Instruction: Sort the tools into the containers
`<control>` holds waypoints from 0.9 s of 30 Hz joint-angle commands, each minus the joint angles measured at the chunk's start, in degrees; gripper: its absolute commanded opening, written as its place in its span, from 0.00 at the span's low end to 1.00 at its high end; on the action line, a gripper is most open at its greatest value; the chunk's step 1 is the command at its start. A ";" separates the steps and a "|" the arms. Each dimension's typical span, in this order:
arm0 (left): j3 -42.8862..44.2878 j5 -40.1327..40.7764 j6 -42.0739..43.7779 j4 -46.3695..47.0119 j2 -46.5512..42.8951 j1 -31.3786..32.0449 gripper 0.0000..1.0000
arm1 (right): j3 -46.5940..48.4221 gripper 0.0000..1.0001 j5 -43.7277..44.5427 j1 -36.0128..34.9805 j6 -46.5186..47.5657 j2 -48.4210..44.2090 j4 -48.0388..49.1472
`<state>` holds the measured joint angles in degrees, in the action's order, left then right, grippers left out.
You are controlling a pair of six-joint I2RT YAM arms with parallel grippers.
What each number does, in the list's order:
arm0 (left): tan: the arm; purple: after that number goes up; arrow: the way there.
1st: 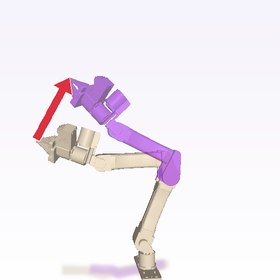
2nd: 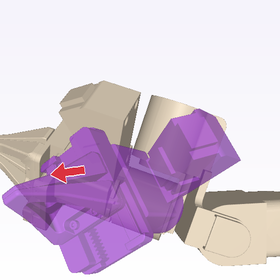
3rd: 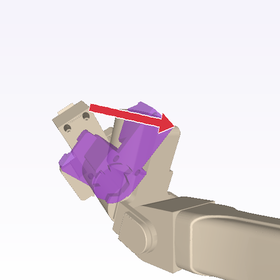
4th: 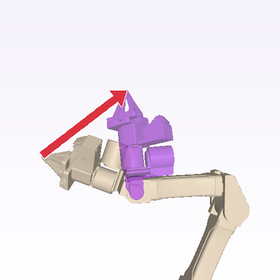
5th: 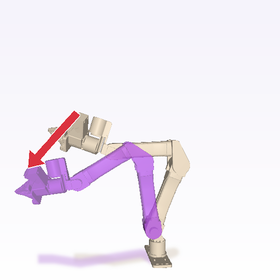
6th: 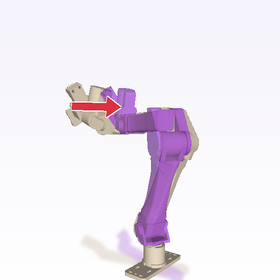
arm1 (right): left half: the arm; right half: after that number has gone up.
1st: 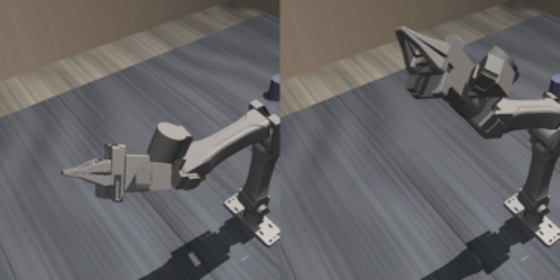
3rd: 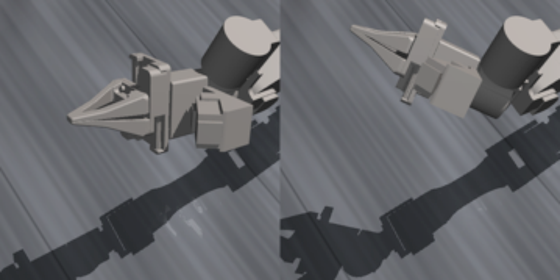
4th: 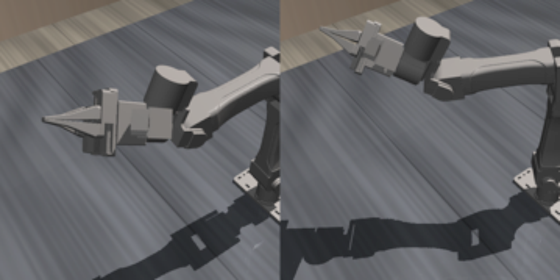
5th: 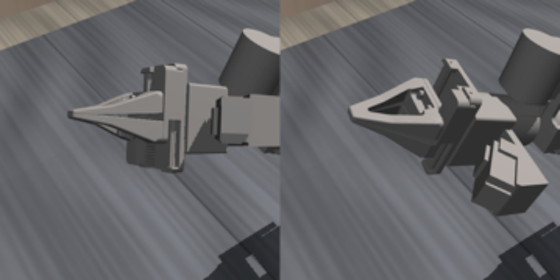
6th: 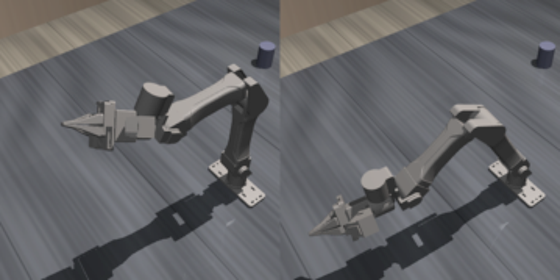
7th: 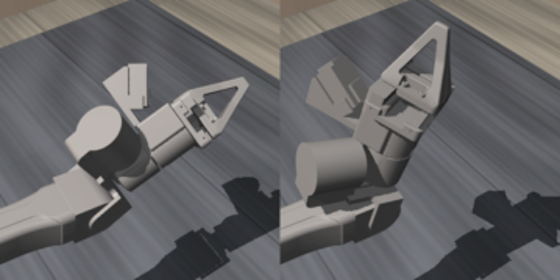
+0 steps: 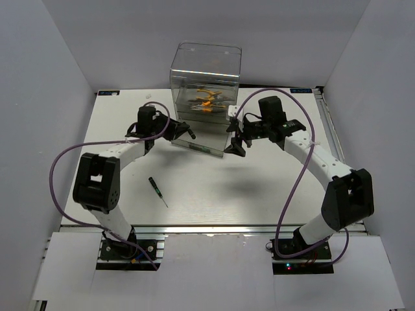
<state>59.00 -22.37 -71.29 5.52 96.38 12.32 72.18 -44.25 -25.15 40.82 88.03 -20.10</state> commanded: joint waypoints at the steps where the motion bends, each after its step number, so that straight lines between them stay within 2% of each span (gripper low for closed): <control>1: 4.36 -0.74 -4.04 3.53 3.10 0.60 0.20 | -0.37 0.89 -0.49 0.01 -0.74 -3.12 1.99; 4: 5.59 -1.36 -4.91 3.71 5.57 0.69 0.33 | -0.90 0.89 -0.22 0.01 -0.13 -3.91 1.73; 11: 7.09 -2.50 -4.74 3.89 6.72 0.78 0.46 | -0.82 0.89 -1.36 0.01 0.40 -3.74 0.94; 18: 7.62 -1.98 1.58 1.43 3.56 0.43 0.46 | 3.13 0.89 -8.48 -1.47 7.07 -0.67 -6.78; 22: 6.22 -0.83 15.97 -4.44 -4.67 -0.89 0.46 | 8.13 0.89 -9.10 -5.96 12.52 3.98 -16.00; 24: 5.16 -0.57 21.94 -7.69 -8.56 -2.90 0.47 | 10.07 0.88 -7.79 -9.65 12.62 7.05 -18.12; 25: 4.81 0.30 25.63 -12.15 -12.58 -3.70 0.47 | 10.95 0.88 -7.61 -10.96 12.53 8.11 -19.00; 27: 4.54 4.34 30.31 -17.09 -16.73 -6.15 0.52 | 13.24 0.87 -5.34 -14.74 10.70 10.14 -20.07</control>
<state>63.77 -22.28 -53.08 -3.60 88.71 9.54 81.78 -50.04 -35.66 50.78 96.07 -34.72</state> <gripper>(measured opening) 0.507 0.871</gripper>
